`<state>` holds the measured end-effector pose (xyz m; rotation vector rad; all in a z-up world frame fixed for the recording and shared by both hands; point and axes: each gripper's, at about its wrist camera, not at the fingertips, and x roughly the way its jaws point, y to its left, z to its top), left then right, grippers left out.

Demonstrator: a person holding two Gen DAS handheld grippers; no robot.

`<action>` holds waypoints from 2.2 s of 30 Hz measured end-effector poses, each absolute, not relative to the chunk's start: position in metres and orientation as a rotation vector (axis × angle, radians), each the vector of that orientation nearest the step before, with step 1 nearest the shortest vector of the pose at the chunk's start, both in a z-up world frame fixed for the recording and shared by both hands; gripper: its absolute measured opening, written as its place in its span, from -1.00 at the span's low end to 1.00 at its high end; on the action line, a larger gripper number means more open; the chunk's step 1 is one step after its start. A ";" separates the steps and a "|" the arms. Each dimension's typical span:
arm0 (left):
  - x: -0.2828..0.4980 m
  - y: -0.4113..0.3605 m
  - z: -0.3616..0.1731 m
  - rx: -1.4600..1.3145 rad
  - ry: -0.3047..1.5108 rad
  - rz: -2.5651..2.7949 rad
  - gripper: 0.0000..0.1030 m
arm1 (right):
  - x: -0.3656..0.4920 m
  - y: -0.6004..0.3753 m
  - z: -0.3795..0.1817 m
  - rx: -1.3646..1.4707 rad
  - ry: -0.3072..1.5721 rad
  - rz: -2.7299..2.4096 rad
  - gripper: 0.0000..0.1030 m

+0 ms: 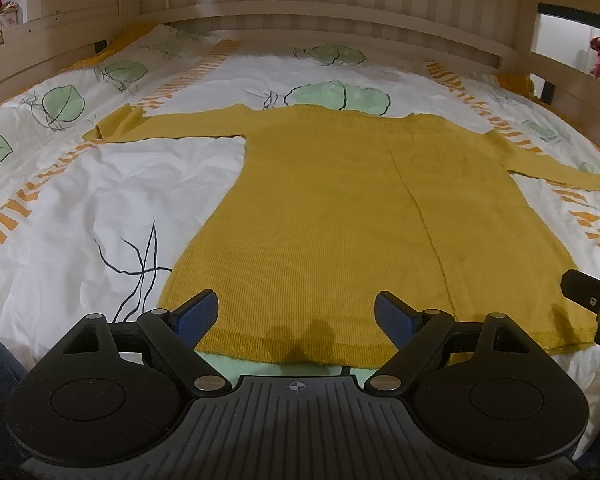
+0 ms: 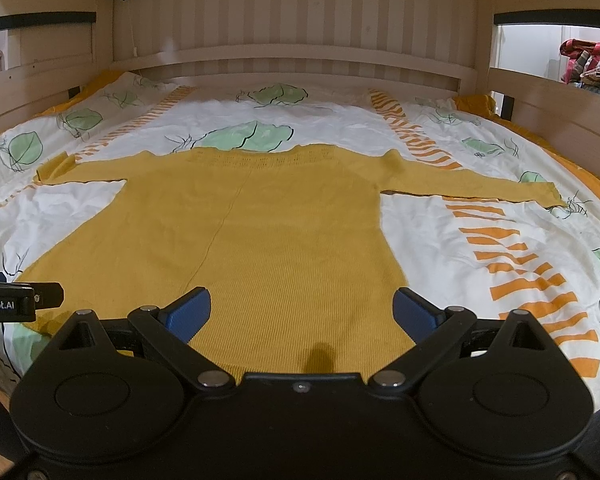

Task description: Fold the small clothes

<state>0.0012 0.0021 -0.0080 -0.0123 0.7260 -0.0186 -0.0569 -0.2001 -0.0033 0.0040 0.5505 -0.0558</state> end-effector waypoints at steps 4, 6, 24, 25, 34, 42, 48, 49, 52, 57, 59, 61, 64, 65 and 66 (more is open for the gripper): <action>0.004 0.003 -0.010 -0.013 0.737 -0.016 0.66 | -0.055 -0.202 -0.002 0.004 0.552 -0.055 0.91; 0.004 0.003 -0.010 -0.013 0.743 -0.015 0.66 | -0.054 -0.202 -0.002 0.004 0.552 -0.056 0.91; 0.009 0.014 -0.016 -0.039 0.834 -0.017 0.56 | -0.051 -0.212 -0.004 0.061 0.657 -0.021 0.91; 0.010 0.015 -0.016 -0.043 0.842 -0.018 0.56 | -0.050 -0.213 -0.004 0.073 0.670 -0.019 0.91; 0.043 0.020 0.000 -0.062 0.908 -0.033 0.55 | -0.028 -0.232 0.007 0.128 0.824 0.043 0.92; 0.111 0.002 0.021 -0.020 0.918 -0.084 0.55 | 0.028 -0.278 0.024 0.272 0.942 0.057 0.92; 0.167 -0.019 0.023 0.009 0.900 -0.089 0.55 | 0.082 -0.333 0.029 0.372 0.981 0.069 0.99; 0.178 -0.023 0.022 0.001 0.897 -0.090 0.55 | 0.091 -0.346 0.029 0.390 0.972 0.078 0.99; 0.203 -0.030 0.018 -0.022 0.890 -0.085 0.55 | 0.115 -0.381 0.028 0.439 0.962 0.041 1.00; 0.241 -0.044 -0.005 0.034 0.913 -0.032 0.55 | 0.152 -0.458 0.018 0.549 0.957 -0.080 0.99; 0.250 -0.046 -0.019 0.065 0.951 -0.014 0.55 | 0.165 -0.493 0.017 0.547 0.927 -0.175 0.99; 0.258 -0.048 -0.033 0.075 1.008 -0.005 0.55 | 0.175 -0.527 0.015 0.545 0.910 -0.277 0.98; 0.264 -0.049 -0.049 0.063 1.069 -0.007 0.56 | 0.187 -0.567 0.012 0.538 0.882 -0.411 0.94; 0.263 -0.050 -0.052 0.069 1.068 -0.004 0.58 | 0.191 -0.581 0.011 0.531 0.864 -0.448 0.81; 0.261 -0.051 -0.054 0.075 1.052 -0.006 0.59 | 0.197 -0.593 0.009 0.525 0.853 -0.472 0.67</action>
